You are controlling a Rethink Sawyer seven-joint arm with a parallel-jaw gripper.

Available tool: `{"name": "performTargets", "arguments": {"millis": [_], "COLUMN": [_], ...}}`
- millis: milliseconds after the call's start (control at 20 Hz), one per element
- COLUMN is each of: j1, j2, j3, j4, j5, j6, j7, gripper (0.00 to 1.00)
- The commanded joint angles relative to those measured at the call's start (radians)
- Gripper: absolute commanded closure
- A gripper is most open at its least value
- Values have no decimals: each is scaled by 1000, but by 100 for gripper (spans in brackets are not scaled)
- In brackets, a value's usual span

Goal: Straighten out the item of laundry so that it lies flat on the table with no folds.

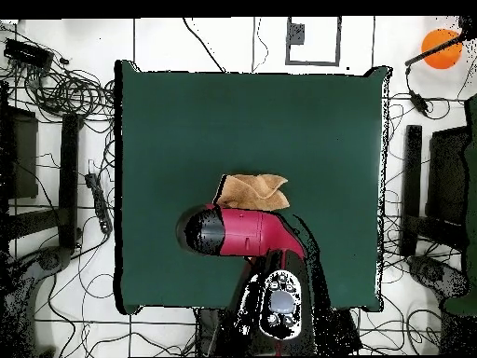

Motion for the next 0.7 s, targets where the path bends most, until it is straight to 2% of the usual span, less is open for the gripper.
{"name": "performTargets", "arguments": {"millis": [50, 700], "j1": [23, 19], "j2": [-6, -26], "j3": [38, 38], "j4": [-18, -6], "j5": [50, 45], "j6": [103, 125], "j7": [184, 175], "gripper": [100, 100]}}
